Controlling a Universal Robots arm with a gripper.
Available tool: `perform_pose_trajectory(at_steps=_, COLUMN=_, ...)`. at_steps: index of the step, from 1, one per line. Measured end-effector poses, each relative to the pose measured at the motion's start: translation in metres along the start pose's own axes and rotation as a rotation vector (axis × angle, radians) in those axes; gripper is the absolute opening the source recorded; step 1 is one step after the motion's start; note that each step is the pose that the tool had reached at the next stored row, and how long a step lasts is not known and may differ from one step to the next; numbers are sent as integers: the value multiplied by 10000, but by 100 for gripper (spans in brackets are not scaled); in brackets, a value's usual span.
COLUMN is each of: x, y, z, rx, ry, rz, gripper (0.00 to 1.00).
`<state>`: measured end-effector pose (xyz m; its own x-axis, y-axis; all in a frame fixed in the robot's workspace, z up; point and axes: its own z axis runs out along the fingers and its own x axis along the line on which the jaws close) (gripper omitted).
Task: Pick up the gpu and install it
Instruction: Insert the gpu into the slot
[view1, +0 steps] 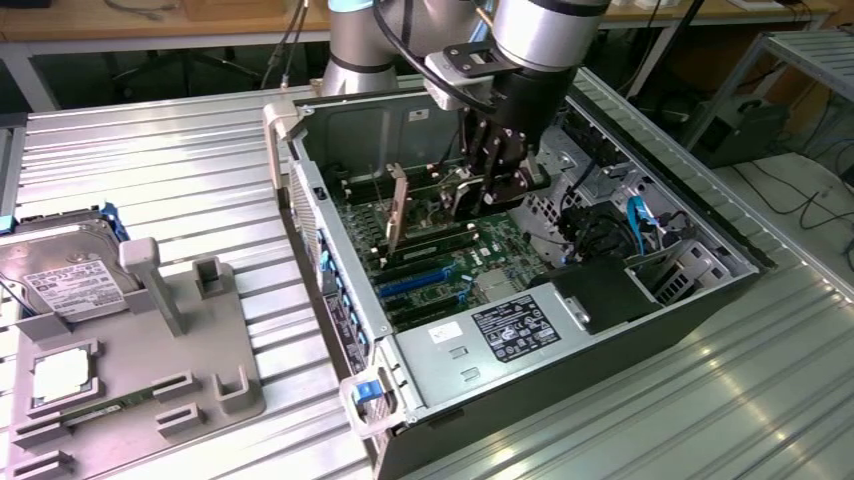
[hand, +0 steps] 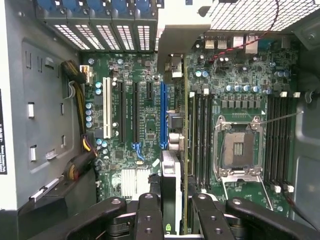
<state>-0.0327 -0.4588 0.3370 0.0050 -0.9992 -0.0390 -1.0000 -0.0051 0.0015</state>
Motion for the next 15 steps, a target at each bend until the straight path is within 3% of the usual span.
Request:
perform_pose_trajectory(at_steps=8, x=3, y=-1, z=71, rx=-393, ry=-2, rz=16, gripper=28)
perform_pose_trajectory(at_steps=15, x=4, y=-1, z=101, rx=-445, ry=3, rz=18, gripper=28)
